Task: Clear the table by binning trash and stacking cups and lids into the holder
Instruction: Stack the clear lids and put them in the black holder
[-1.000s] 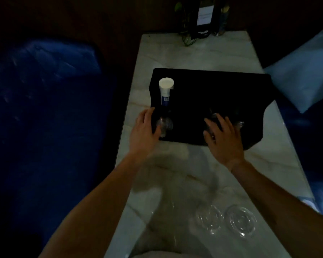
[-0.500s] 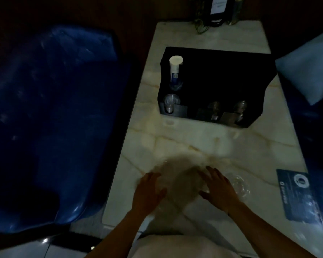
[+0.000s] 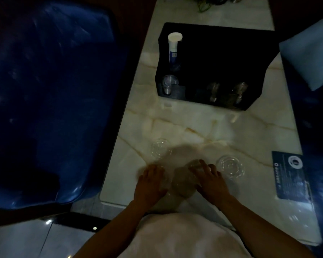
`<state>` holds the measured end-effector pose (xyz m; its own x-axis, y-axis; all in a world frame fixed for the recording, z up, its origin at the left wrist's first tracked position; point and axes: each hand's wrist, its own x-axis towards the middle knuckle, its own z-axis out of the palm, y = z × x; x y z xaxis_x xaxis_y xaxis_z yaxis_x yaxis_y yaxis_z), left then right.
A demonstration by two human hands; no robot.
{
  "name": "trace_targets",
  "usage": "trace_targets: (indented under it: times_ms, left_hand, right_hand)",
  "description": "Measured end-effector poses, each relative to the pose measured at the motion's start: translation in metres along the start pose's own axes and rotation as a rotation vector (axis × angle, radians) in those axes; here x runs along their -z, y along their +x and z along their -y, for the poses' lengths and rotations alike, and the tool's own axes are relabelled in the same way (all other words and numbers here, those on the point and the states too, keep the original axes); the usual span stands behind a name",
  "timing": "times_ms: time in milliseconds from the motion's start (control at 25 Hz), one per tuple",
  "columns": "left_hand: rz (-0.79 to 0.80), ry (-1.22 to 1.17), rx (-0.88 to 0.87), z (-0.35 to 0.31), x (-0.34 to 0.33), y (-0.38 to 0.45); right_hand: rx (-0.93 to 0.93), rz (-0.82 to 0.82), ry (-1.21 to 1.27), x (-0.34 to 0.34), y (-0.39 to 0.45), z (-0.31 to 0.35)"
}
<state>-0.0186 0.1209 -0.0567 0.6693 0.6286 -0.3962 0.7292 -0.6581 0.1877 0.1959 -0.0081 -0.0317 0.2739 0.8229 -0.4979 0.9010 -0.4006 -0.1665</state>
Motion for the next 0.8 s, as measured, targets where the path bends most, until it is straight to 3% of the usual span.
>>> trace_targets:
  times_ms: [400,800]
  left_hand:
    - [0.057,-0.044,-0.084,0.008,0.026,0.010]
    - [-0.158,-0.197,-0.074,0.014,0.057,0.072]
  right_hand:
    - [-0.034,-0.069,0.202,0.009,-0.004,-0.008]
    - [-0.362,-0.315,0.367,0.018,-0.010,-0.063]
